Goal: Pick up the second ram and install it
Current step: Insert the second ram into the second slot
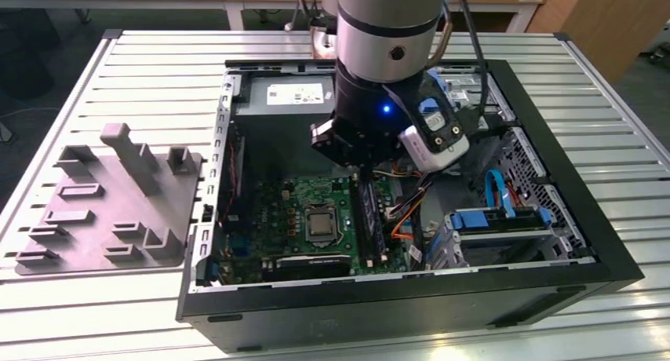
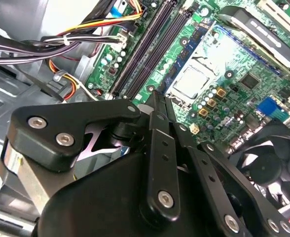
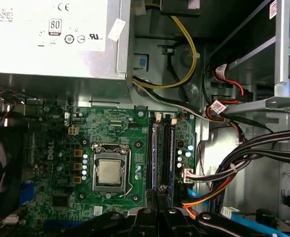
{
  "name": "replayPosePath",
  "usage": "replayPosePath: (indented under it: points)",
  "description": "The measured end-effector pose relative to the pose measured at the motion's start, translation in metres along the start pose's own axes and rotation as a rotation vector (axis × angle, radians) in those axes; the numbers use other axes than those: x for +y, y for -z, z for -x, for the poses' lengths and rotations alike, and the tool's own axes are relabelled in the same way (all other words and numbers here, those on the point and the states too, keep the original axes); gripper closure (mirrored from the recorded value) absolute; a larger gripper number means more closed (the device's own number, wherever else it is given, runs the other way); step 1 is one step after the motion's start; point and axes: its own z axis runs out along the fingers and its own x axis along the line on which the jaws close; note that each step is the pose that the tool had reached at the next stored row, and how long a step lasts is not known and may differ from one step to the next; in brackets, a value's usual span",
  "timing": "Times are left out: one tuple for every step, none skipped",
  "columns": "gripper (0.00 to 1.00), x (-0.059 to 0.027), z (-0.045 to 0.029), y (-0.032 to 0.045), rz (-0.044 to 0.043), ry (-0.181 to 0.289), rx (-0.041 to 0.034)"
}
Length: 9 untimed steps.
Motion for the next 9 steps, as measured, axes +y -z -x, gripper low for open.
replayPosePath:
  points:
    - [0.89,-0.0001,-0.0001,-0.0018,0.0001,0.0,0.0]
    - [0.89,-0.0001,-0.0001,-0.0036,0.0001,0.0,0.0]
    - [0.89,-0.0002,-0.0002,-0.0054,0.0001,0.0,0.0]
    - [0.89,-0.0003,-0.0002,-0.0072,0.0001,0.0,0.0]
    - [0.89,-0.0004,-0.0003,-0.0089,0.0,-0.001,-0.0001]
    - [0.89,-0.0005,-0.0004,-0.0107,-0.0001,-0.003,-0.0001]
    - [0.89,-0.0005,-0.0004,-0.0125,-0.0001,-0.005,-0.0002]
    - [0.89,-0.0006,-0.0005,-0.0141,-0.0001,-0.006,-0.0003]
    - [0.89,-0.0006,-0.0005,-0.0157,-0.0001,-0.007,-0.0003]
